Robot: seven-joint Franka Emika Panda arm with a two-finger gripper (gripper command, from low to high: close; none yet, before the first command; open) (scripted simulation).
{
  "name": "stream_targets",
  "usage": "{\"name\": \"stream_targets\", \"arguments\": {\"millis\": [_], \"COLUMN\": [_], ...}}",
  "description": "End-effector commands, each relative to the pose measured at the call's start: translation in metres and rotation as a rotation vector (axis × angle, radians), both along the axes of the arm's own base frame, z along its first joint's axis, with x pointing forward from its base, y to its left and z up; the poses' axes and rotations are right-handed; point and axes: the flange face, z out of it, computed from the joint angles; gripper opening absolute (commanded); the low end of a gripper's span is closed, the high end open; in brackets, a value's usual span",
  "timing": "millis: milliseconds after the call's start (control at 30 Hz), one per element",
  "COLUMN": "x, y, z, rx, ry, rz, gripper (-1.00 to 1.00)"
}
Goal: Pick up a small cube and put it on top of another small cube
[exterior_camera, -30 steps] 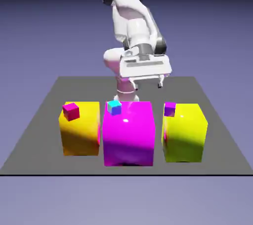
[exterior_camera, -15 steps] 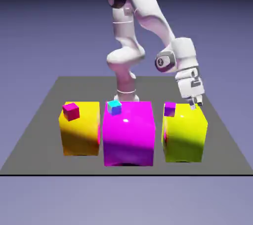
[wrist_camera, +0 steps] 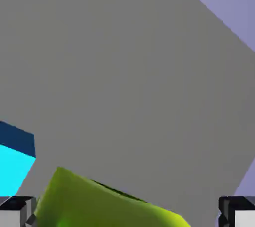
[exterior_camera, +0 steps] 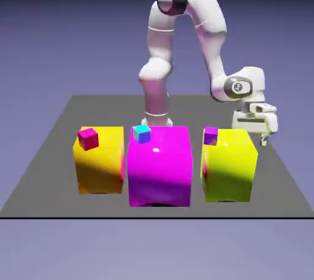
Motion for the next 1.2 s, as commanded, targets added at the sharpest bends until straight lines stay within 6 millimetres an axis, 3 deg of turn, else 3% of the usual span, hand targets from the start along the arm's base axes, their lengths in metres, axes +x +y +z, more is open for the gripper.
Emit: {"name": "stream_targets", "arguments": {"millis": [0,233,433,467,700,733,767,967,1033,1100,1167], "x": [-0.008,-0.057,-0.080,-0.080,-0.047,-0.047,-0.047,-0.076,-0.063,-0.064,-0.044], "y": [-0.002,-0.018,-0.048,-0.048,-0.048,-0.048,-0.048,-0.047,-0.044,-0.019,-0.003], "z": [-0.006,-0.044,-0.061,-0.061,-0.118,-0.118,-0.118,-0.066,-0.051,-0.022,0.010], "rx": [-0.039,-0.293,-0.456,-0.456,-0.457,-0.457,-0.457,-0.457,-0.461,-0.445,-0.444], "ry": [-0.014,-0.133,-0.238,-0.238,-0.238,-0.238,-0.238,-0.240,-0.253,-0.303,-0.346], "rz": [0.055,0.447,0.718,0.718,0.717,0.717,0.717,0.717,0.675,0.726,0.694], "gripper": [0.00,0.00,0.00,0.00,0.00,-1.00,-1.00,-1.00,-1.00,-1.00,-1.00]}}
